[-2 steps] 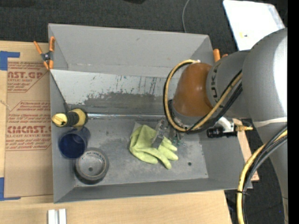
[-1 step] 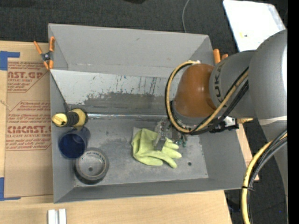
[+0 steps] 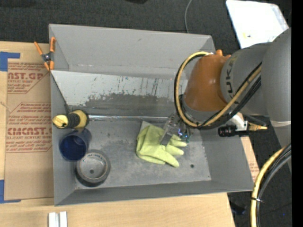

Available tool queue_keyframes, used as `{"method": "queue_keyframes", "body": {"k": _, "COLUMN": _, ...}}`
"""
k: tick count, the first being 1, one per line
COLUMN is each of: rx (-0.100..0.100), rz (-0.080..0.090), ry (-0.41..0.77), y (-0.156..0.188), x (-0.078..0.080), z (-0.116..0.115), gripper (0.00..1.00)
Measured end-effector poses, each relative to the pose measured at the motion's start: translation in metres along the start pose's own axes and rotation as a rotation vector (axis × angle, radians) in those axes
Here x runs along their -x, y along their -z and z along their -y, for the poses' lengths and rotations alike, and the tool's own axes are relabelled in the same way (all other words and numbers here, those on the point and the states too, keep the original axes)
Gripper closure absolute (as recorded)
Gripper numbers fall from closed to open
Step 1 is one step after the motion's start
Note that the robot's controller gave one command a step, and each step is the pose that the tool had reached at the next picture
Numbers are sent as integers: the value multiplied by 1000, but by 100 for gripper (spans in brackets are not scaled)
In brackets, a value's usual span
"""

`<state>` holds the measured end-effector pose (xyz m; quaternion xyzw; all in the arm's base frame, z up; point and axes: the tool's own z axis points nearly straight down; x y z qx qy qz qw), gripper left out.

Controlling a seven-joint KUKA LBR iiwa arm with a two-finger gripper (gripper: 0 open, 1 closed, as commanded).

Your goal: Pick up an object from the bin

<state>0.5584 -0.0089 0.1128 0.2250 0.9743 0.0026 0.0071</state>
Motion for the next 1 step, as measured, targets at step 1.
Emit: {"method": "queue_keyframes", "body": {"k": 1, "rx": -1, "rz": -2, "ry": 287, "y": 71, "x": 0, "z": -7, "gripper": 100}}
